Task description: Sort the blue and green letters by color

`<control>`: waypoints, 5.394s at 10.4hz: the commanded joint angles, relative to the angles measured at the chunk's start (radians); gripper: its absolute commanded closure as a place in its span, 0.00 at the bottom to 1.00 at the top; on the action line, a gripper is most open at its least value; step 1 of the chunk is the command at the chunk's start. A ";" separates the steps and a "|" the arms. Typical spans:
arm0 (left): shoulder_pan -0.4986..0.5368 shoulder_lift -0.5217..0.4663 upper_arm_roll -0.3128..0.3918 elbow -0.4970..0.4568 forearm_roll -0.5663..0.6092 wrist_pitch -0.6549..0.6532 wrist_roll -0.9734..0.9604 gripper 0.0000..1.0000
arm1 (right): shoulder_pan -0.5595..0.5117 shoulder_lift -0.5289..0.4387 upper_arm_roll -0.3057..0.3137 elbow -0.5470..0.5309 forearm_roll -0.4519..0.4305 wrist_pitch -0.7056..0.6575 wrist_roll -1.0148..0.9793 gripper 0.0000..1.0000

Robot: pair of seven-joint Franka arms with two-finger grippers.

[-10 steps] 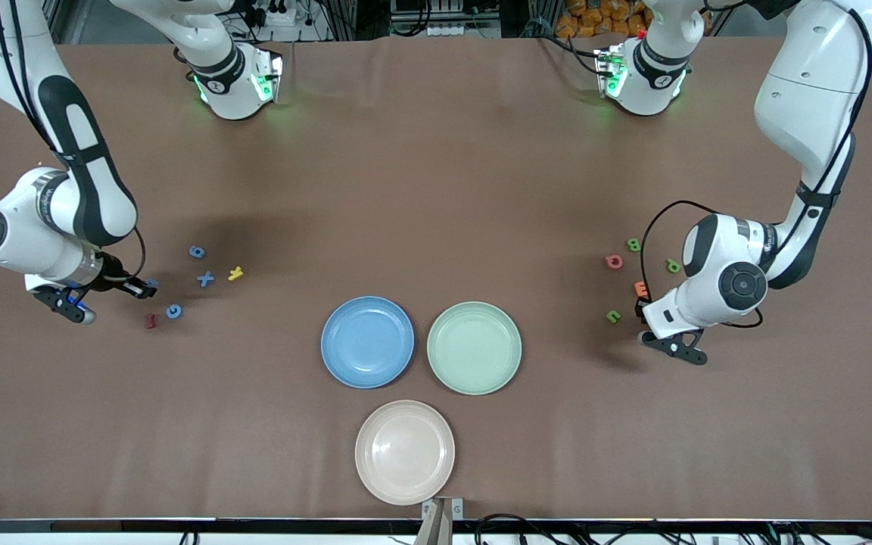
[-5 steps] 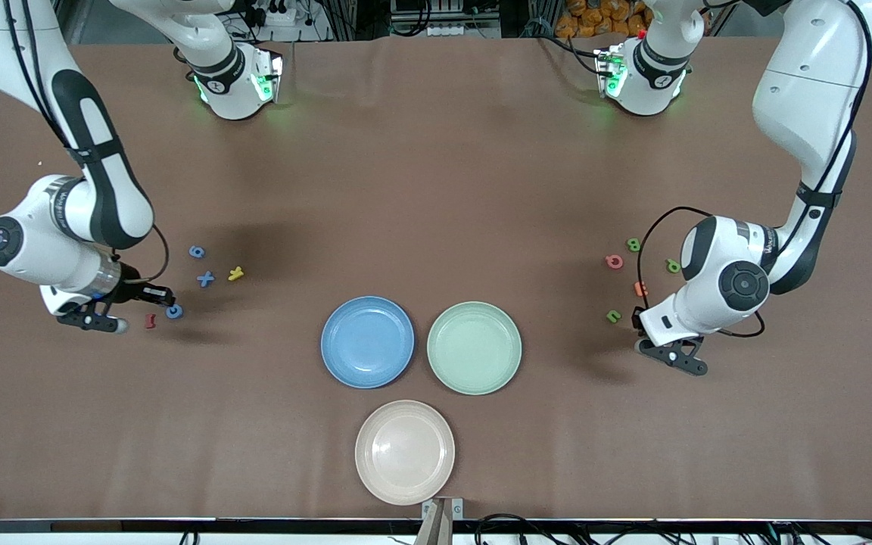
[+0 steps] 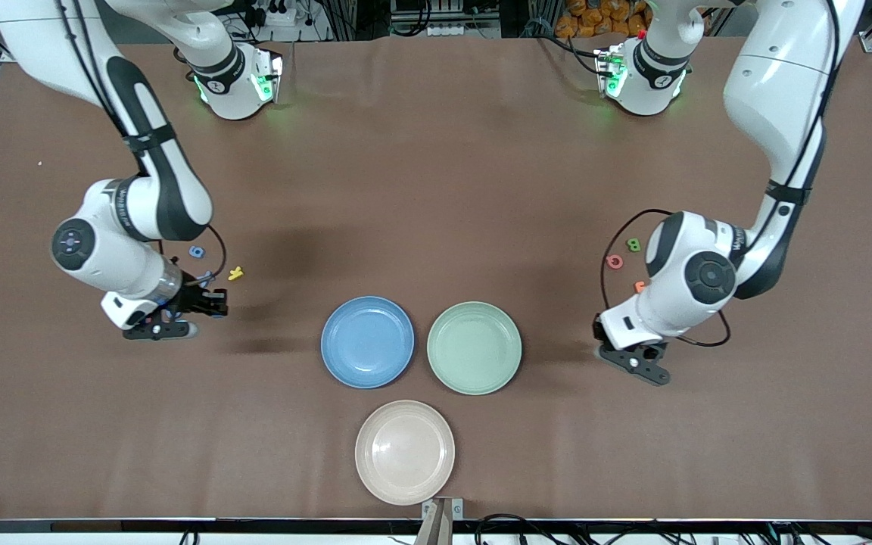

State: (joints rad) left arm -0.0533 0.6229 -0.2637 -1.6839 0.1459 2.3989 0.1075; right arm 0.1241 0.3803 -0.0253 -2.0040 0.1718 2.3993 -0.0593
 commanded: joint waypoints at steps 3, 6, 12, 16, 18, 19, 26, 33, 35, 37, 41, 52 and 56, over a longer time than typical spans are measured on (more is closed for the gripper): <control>-0.152 0.090 0.008 0.154 -0.040 0.029 -0.110 1.00 | 0.162 0.133 -0.001 0.190 -0.002 -0.017 0.180 0.92; -0.238 0.167 0.018 0.178 -0.035 0.132 -0.192 1.00 | 0.247 0.245 -0.001 0.328 -0.002 -0.015 0.346 0.92; -0.289 0.204 0.020 0.181 -0.040 0.264 -0.325 0.00 | 0.292 0.321 0.018 0.416 -0.002 -0.006 0.719 0.89; -0.245 0.108 0.021 0.146 -0.022 0.174 -0.382 0.00 | 0.290 0.321 0.034 0.432 0.002 -0.006 0.864 0.00; -0.195 0.057 0.020 0.133 -0.022 -0.010 -0.374 0.00 | 0.285 0.319 0.036 0.438 0.000 -0.012 0.894 0.00; -0.179 0.043 0.020 0.098 -0.020 -0.036 -0.365 0.00 | 0.281 0.316 0.035 0.438 -0.005 -0.015 0.888 0.00; -0.023 -0.085 0.017 -0.160 0.050 -0.037 -0.100 0.00 | 0.011 0.185 0.030 0.406 -0.012 -0.348 0.574 0.00; 0.015 -0.048 0.014 -0.175 0.124 0.008 -0.060 0.22 | -0.113 0.080 -0.126 0.255 0.005 -0.275 0.461 0.00; 0.023 -0.039 0.012 -0.204 0.123 0.083 -0.060 0.23 | -0.129 0.046 -0.131 0.101 0.006 -0.113 0.457 0.00; 0.023 -0.022 0.014 -0.215 0.124 0.121 -0.058 0.29 | -0.127 0.048 -0.133 0.065 0.005 -0.103 0.473 0.00; 0.024 -0.015 0.015 -0.240 0.124 0.148 -0.051 0.29 | -0.120 0.054 -0.133 -0.018 -0.003 0.038 0.547 0.00; 0.047 -0.058 0.012 -0.306 0.124 0.143 -0.034 0.51 | -0.095 0.124 -0.131 -0.156 -0.008 0.299 0.612 0.27; 0.052 -0.063 0.012 -0.309 0.124 0.141 0.036 1.00 | -0.093 0.131 -0.130 -0.156 -0.005 0.301 0.612 0.80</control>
State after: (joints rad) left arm -0.0195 0.5901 -0.2451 -1.9594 0.2473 2.5300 0.0898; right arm 0.0262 0.5029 -0.1563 -2.1462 0.1721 2.6847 0.5332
